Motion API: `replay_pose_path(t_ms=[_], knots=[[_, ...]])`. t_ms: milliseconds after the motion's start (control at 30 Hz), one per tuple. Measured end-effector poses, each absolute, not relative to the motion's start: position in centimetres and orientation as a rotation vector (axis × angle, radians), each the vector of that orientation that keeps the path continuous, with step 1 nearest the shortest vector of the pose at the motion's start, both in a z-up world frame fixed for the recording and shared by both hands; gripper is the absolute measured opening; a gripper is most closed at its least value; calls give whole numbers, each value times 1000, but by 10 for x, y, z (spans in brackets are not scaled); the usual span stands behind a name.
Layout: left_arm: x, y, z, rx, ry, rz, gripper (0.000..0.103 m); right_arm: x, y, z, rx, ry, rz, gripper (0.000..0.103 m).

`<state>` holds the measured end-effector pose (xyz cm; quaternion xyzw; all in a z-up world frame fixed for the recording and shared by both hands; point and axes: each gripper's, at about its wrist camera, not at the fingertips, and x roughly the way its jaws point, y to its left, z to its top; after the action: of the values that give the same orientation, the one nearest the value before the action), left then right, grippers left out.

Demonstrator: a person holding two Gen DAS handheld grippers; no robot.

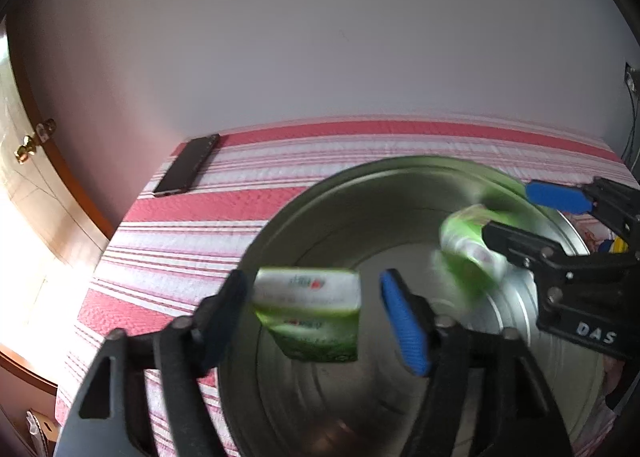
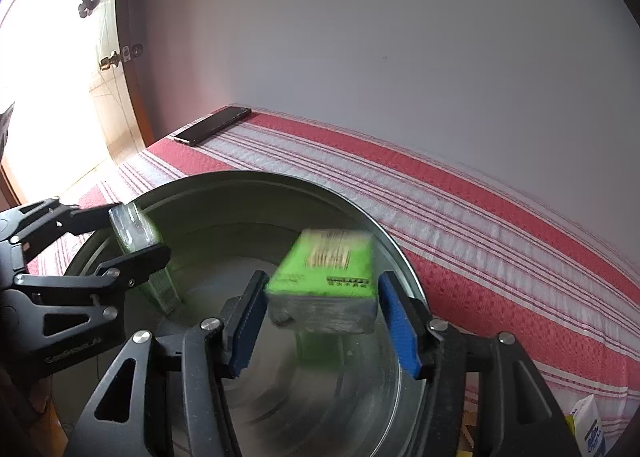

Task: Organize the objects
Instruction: 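Open left tool to drop the carton while right tool drops tissue pack into tin, then move both tools back to the pile of items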

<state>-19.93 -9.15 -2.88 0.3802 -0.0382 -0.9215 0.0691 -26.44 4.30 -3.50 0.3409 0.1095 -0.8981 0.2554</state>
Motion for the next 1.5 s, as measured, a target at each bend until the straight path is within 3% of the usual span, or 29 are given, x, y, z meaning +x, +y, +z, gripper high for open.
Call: replay_pose_path(t_ms=[100,233,633,833,1100,1367,1500], knots=[[-192,-92,-25,1099,-93,-2784,78,-257,53,-30,859,247,-2475,76],[-175,-91,-19,976,-58,-2783,96,-243,63,-21,781,224,-2531,76],[-126,-31,5,731,-83,-2910,103,-179,133,0,625,129,-2607,77],[-119,27,1,738,-147,-3017,103,-140,197,-1,580,146,-2735,77],[-113,96,-26,805,-219,-3114,103,-116,291,-31,664,-14,-2931,82],[-116,125,-39,850,-284,-3131,102,-121,311,-53,719,-103,-2916,82],[-121,127,-47,906,-270,-3145,84,-122,312,-59,717,-100,-2910,82]])
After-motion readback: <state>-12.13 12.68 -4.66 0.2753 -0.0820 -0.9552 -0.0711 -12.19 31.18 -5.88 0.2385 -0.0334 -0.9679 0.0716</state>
